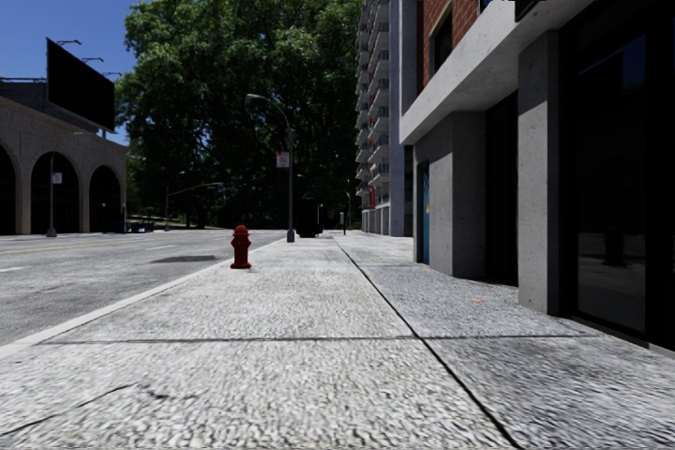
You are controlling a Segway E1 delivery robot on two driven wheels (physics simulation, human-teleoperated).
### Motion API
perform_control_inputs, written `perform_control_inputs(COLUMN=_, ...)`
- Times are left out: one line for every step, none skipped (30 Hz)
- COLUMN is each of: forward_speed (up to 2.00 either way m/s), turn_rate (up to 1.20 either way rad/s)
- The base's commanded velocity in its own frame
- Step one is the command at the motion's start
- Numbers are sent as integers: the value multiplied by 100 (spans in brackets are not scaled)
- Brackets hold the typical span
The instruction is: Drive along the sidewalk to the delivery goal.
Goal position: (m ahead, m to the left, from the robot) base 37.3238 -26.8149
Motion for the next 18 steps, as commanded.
perform_control_inputs(forward_speed=200, turn_rate=-21)
perform_control_inputs(forward_speed=200, turn_rate=-21)
perform_control_inputs(forward_speed=200, turn_rate=0)
perform_control_inputs(forward_speed=200, turn_rate=0)
perform_control_inputs(forward_speed=200, turn_rate=0)
perform_control_inputs(forward_speed=200, turn_rate=0)
perform_control_inputs(forward_speed=200, turn_rate=0)
perform_control_inputs(forward_speed=200, turn_rate=0)
perform_control_inputs(forward_speed=200, turn_rate=0)
perform_control_inputs(forward_speed=200, turn_rate=0)
perform_control_inputs(forward_speed=200, turn_rate=0)
perform_control_inputs(forward_speed=200, turn_rate=0)
perform_control_inputs(forward_speed=200, turn_rate=0)
perform_control_inputs(forward_speed=200, turn_rate=0)
perform_control_inputs(forward_speed=200, turn_rate=0)
perform_control_inputs(forward_speed=200, turn_rate=0)
perform_control_inputs(forward_speed=200, turn_rate=0)
perform_control_inputs(forward_speed=200, turn_rate=0)
